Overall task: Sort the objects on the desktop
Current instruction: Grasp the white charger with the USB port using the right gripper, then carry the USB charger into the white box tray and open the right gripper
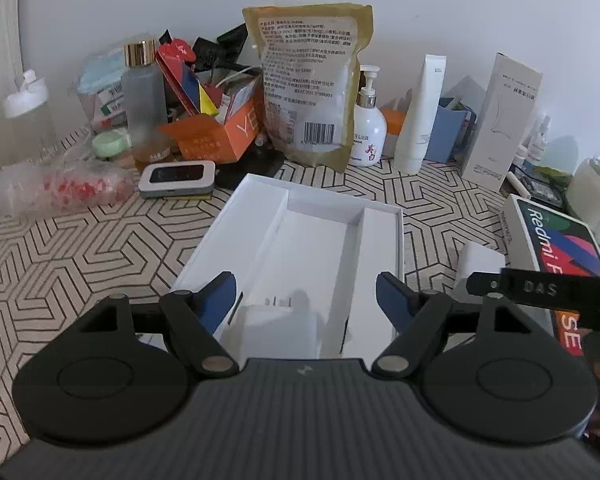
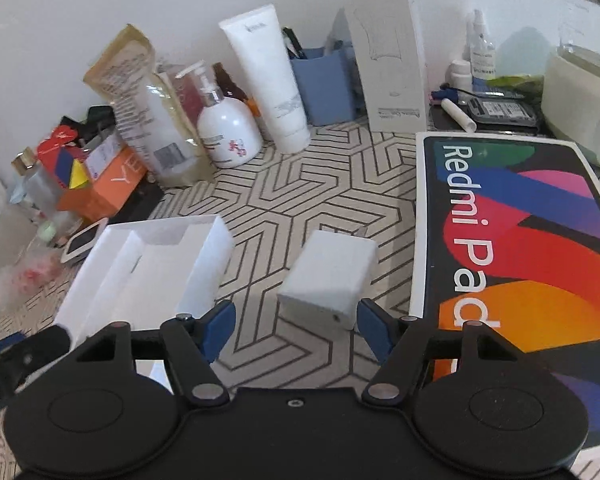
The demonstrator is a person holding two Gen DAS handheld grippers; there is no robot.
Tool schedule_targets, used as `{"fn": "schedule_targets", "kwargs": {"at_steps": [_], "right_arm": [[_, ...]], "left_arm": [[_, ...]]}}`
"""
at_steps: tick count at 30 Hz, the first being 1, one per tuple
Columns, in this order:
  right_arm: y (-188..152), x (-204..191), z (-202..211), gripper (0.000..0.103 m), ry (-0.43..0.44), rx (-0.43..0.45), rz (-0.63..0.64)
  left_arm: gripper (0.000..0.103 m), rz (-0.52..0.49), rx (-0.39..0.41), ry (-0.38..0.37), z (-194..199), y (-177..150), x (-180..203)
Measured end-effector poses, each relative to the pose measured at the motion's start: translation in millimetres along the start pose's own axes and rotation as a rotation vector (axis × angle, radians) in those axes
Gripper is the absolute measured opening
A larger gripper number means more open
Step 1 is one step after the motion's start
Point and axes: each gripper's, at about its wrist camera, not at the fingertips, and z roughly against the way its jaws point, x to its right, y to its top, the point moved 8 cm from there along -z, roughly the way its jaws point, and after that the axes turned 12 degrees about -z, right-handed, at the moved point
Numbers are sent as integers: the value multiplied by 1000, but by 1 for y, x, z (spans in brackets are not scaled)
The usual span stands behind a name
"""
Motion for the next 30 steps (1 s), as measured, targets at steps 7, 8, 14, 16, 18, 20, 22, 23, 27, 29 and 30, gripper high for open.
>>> {"fn": "schedule_targets", "kwargs": {"at_steps": [7,8,14,16,18,20,22,23,27,29,30], "right_arm": [[8,2,-20,73,-61,13,-4],[10,2,-21,70,-70,21,5],[8,2,-23,62,-88,46,42],[7,3,-21,61,-88,51,39],[6,3,-20,60,-85,52,36],[7,4,-15,43,-76,63,33],[8,6,-12,38,-52,50,16],[7,8,-12,38,-35,36,1],[7,12,-15,48,-12,22,-22],[7,10,-18,53,-7,21,-18],[7,8,-20,55,-8,23,-11]], "left_arm": [[79,10,-21,23,-5,-4,-6],[79,9,-24,27,-6,-4,-6],[79,-1,-35,18,-8,-7,-3],[79,-5,-41,18,-9,-8,-1],[79,-12,-44,22,-10,-8,0],[80,-15,-50,28,-12,-9,-1],[80,-11,-58,34,-13,-10,-3],[80,-8,-63,39,-15,-11,-3],[80,-10,-92,56,-23,-16,-7],[80,-8,-102,65,-25,-17,-9],[80,-8,-105,68,-26,-18,-10]]}}
